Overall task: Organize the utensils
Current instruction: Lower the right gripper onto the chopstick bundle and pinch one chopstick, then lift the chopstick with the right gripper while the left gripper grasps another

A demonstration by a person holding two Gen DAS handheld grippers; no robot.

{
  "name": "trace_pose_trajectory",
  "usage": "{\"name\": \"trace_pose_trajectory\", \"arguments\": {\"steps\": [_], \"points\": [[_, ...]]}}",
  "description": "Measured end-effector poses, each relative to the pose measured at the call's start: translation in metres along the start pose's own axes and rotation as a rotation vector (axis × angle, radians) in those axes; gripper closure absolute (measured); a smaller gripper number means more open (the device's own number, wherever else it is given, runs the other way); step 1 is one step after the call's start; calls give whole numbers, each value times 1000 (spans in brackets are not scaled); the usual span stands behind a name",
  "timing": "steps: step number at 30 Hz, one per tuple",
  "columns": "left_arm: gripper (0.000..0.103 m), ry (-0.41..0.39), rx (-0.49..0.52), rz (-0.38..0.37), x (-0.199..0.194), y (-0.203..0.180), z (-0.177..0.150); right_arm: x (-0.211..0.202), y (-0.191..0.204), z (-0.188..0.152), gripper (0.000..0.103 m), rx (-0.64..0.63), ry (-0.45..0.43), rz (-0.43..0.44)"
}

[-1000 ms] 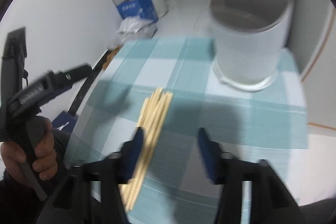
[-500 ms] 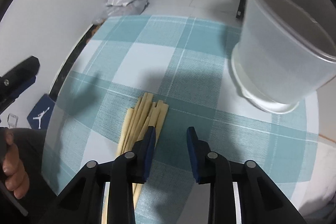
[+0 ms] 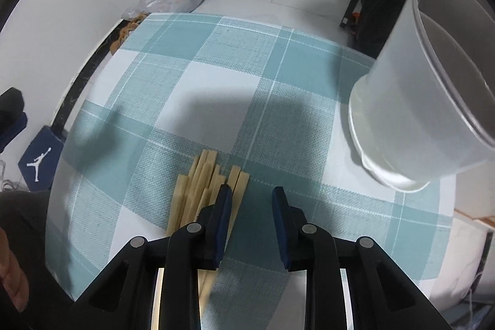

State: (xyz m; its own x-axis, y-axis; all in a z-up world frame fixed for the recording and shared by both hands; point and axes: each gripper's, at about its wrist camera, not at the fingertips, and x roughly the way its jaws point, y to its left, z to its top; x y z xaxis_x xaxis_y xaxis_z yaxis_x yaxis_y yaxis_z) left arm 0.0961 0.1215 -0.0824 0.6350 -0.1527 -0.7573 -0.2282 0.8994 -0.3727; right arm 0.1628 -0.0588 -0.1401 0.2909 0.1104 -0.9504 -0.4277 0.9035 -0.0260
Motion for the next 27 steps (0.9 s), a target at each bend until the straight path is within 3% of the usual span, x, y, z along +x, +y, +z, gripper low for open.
{"name": "trace_pose_trajectory", "arguments": {"steps": [8,18,20,27], "points": [[1,1,-30,-5,-1,7,2,-4,-21,-9,85,16,53,15],[1,11,-6,5,1,3,1,-10,-19,-4,85,11,27,4],[1,12,7,20,3,2,-1,-13,-23,-6,95,22,17,9],[1,125,86,6,20,-18,-23,-38,-62,-32,98,159,-89,193]]}}
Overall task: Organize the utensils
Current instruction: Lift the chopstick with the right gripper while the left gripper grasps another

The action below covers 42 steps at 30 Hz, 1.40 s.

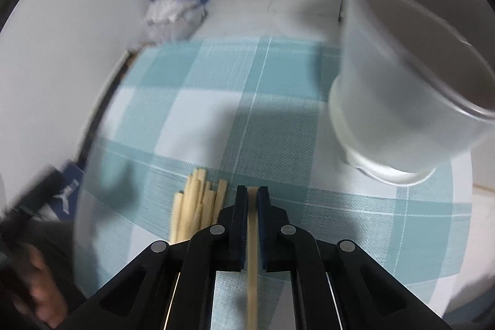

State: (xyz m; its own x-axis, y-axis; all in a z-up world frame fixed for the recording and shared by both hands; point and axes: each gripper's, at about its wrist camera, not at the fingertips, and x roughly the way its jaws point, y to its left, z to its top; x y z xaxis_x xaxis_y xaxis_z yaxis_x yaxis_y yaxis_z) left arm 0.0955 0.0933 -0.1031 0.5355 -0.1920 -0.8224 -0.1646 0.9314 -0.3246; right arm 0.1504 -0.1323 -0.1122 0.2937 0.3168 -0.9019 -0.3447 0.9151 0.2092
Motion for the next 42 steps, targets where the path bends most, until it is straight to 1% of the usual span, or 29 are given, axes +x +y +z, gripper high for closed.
{"name": "trace_pose_trajectory", "arguments": {"steps": [3,6,8,12,14,17,18,19,23,25,27,29,31,33,35,37,38,40,42], "points": [[1,50,72,-1,8,-18,-9,-22,-16,-11,98,60,-62,83],[1,80,159,57,16,-37,-18,-44,-47,-25,98,176,-127,207],[1,105,180,85,22,-42,-22,-50,-66,-32,98,246,-154,268],[1,157,177,108,31,-44,-28,-57,-102,-51,98,357,-214,378],[1,181,192,146,36,-44,-30,-56,-114,-57,97,399,-240,410],[1,193,244,212,37,-48,-31,-61,-128,-63,97,449,-269,456],[1,196,243,209,38,-48,-31,-64,-130,-64,97,454,-280,465],[1,201,239,210,39,-47,-31,-60,-126,-57,97,455,-286,467],[1,222,245,216,38,-44,-30,-75,-132,-61,97,437,-314,460],[1,232,251,211,40,-44,-29,-66,-116,-51,97,418,-326,450],[2,242,255,207,44,-46,-27,-70,-113,-49,98,401,-337,433],[6,247,256,200,46,-47,-23,-73,-108,-42,97,404,-344,434],[9,250,252,203,48,-49,-18,-68,-103,-37,97,414,-346,445],[13,254,245,199,50,-51,-13,-69,-103,-36,97,412,-347,444],[18,252,237,198,52,-51,-9,-62,-111,-39,97,409,-352,441],[22,253,233,196,54,-51,-6,-61,-112,-37,97,409,-355,445],[28,251,232,202,53,-51,-6,-59,-116,-34,97,412,-359,443],[34,254,230,224,54,-50,-5,-60,-119,-35,97,413,-364,443],[35,265,244,241,54,-53,-7,-59,-118,-34,97,418,-365,446]]}}
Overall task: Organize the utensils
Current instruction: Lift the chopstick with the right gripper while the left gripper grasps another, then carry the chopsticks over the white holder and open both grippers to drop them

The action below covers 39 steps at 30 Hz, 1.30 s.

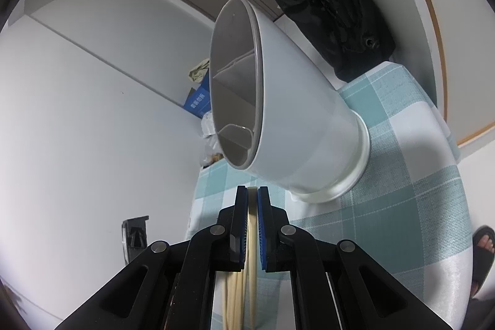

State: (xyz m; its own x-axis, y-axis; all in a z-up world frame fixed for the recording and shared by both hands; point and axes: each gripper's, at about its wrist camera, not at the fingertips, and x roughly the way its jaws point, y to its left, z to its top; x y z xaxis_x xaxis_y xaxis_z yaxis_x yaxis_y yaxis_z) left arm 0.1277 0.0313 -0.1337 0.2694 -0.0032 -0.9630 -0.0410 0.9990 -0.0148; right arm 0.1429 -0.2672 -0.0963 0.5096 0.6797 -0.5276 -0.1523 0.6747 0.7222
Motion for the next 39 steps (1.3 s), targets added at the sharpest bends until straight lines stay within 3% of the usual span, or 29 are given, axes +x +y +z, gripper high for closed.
{"name": "trace_pose_trajectory", "arguments": {"steps": [6,13,22,23,32,39], "points": [[52,46,26,22,-3,-10,1,-4,0,0,97,1,-2,5],[99,55,25,-20,-4,-13,8,-3,3,2,97,-18,-7,-2],[101,-1,-68,-103,-10,-4,10,-5,13,-6,98,-78,-31,-25],[101,-18,-67,-112,-14,-4,10,-5,15,-7,98,-73,-64,-47],[101,-312,-50,-176,-85,-4,0,-9,35,-24,98,-159,-85,-60],[101,-437,8,-224,-112,-3,-11,-23,66,-37,98,-258,-141,-69]]}}
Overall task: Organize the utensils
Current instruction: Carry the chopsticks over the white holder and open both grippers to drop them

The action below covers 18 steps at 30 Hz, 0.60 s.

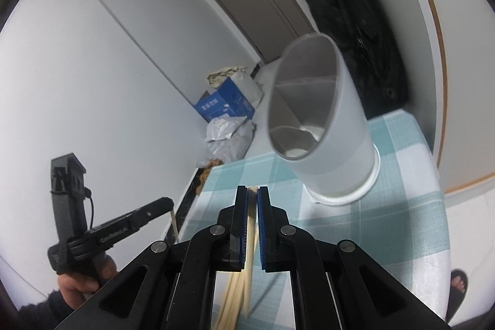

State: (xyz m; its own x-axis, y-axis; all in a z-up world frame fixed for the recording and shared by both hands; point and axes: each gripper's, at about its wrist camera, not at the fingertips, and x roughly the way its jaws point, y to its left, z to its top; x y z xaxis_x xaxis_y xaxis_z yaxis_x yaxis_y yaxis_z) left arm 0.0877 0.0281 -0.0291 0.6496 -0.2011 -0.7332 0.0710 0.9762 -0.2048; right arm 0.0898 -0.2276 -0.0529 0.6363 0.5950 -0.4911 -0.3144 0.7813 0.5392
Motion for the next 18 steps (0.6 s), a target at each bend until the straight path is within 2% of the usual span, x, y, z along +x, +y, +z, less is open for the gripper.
{"name": "trace_pose_trajectory", "arguments": {"steps": [7,13,18], "points": [[101,-42,42,-49,-16,-2,0,-11,39,-10,98,-146,-46,-18],[101,-113,53,-74,-36,-8,4,-16,58,-11,98,-190,-79,-20],[101,-141,82,-85,-42,-13,7,-18,67,-4,98,-213,-88,-25]]}}
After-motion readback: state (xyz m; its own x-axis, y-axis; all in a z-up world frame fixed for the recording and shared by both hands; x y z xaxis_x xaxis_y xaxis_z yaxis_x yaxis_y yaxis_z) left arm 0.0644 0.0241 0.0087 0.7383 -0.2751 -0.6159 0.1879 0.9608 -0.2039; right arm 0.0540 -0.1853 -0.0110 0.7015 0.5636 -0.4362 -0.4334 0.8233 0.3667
